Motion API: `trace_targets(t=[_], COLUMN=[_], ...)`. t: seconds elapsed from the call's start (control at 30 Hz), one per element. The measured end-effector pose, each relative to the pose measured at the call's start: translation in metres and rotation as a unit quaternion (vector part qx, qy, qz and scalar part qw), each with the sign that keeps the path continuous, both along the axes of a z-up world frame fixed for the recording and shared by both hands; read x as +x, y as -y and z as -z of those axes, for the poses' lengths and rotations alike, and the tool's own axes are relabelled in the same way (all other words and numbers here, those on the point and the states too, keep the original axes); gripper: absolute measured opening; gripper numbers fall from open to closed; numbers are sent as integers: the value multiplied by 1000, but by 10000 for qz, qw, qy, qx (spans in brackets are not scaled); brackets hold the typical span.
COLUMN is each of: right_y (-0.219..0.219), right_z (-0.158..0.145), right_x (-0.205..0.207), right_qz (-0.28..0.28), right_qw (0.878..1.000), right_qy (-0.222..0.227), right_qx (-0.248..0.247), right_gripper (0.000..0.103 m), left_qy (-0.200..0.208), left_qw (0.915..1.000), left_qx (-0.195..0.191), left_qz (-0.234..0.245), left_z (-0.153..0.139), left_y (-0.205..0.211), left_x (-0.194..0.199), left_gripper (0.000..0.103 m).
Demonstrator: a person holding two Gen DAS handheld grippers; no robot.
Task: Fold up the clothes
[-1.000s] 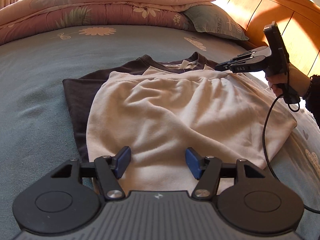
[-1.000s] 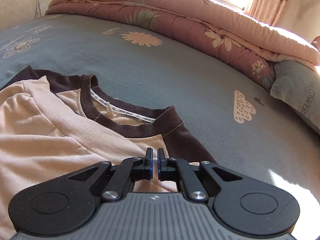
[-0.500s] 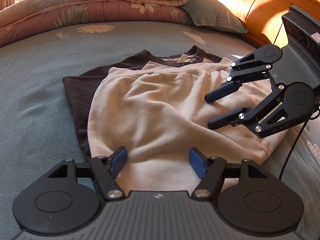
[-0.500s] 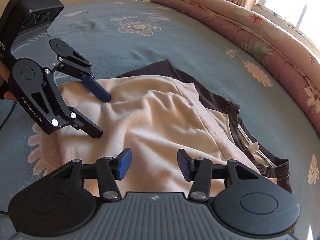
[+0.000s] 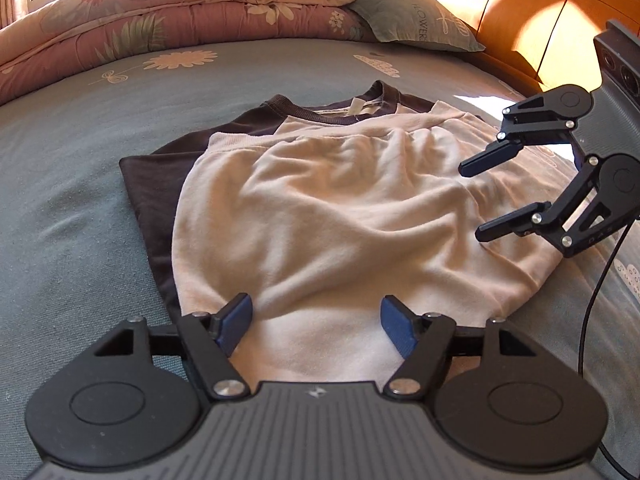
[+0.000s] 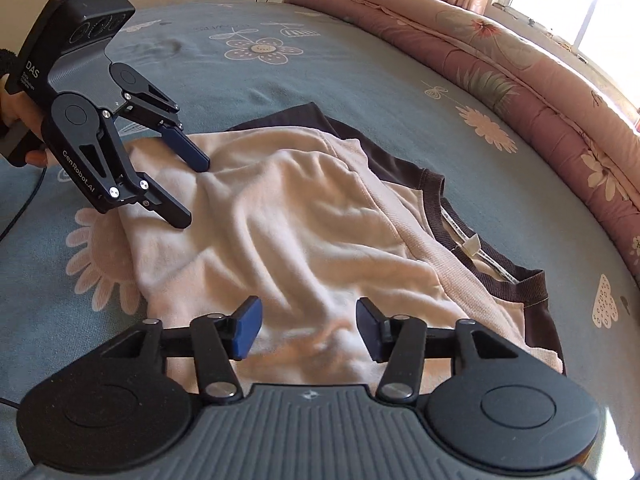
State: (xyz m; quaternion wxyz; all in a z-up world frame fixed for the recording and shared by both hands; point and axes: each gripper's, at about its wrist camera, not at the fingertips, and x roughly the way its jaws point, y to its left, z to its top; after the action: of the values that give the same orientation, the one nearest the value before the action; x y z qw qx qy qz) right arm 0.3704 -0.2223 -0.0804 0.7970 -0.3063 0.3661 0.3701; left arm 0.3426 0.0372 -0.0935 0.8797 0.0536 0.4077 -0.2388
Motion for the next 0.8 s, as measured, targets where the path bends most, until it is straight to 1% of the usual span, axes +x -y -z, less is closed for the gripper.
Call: trace_targets(t=[0.07, 0.1, 0.13, 0.2, 0.3, 0.33, 0.4, 0.43, 0.47, 0.53, 0.6, 0.67, 0.7, 0.73, 0.8], right_y=[6, 9, 12, 37, 61, 65, 68, 69, 71, 82, 108, 135, 145, 154, 164], right_z=[2, 2, 3, -3, -17, -20, -20, -16, -10, 1, 5, 4, 5, 5, 1], right_x=[-4, -6, -8, -2, 5, 9, 24, 33, 41, 51, 51, 47, 44, 41, 33], right_qz=[48, 71, 95, 522, 886, 987, 1160, 1266, 1393, 1707, 1874, 2119, 2323, 2536, 2617], right_qw=[10000, 10000, 9999, 9983, 9925, 9895, 9813, 9768, 9737, 9691, 9612, 9495, 9470, 9445, 9395], right_qy=[-1, -1, -2, -201, -297, -305, -447, -558, -644, -698, -736, -816, -808, -795, -774], right_qx=[28, 42, 56, 191, 785, 1007, 1468, 1635, 1684, 1636, 1887, 2164, 2064, 1933, 2070], right_gripper=[63, 69, 71, 72, 73, 76, 84, 85, 85, 85, 85, 85, 85, 86, 86], left_qy=[-36, -73, -112, -165, 12, 30, -94, -121, -132, -174, -161, -160, -162, -129, -88], left_qw=[9999, 9999, 9998, 9997, 9988, 9981, 9956, 9951, 9947, 9941, 9912, 9900, 9893, 9888, 9879], left_qx=[65, 66, 50, -67, -440, -594, -931, -970, -969, -807, -1047, -970, -904, -952, -1145], left_qz=[84, 126, 140, 170, 204, 162, -17, -158, -313, -697, -794, -1013, -1134, -1146, -1048], left_z=[-1, -2, -5, -15, -31, -33, -29, -23, -17, -3, 2, -5, -9, -14, -22], left_y=[-4, -7, -9, -9, 0, 5, 12, 12, 12, 2, -15, -27, -32, -37, -37], left_x=[-4, -5, -5, -2, 15, 25, 47, 56, 64, 75, 75, 72, 70, 68, 73], left_gripper=[72, 72, 72, 72, 72, 72, 72, 72, 72, 71, 71, 71, 69, 69, 70])
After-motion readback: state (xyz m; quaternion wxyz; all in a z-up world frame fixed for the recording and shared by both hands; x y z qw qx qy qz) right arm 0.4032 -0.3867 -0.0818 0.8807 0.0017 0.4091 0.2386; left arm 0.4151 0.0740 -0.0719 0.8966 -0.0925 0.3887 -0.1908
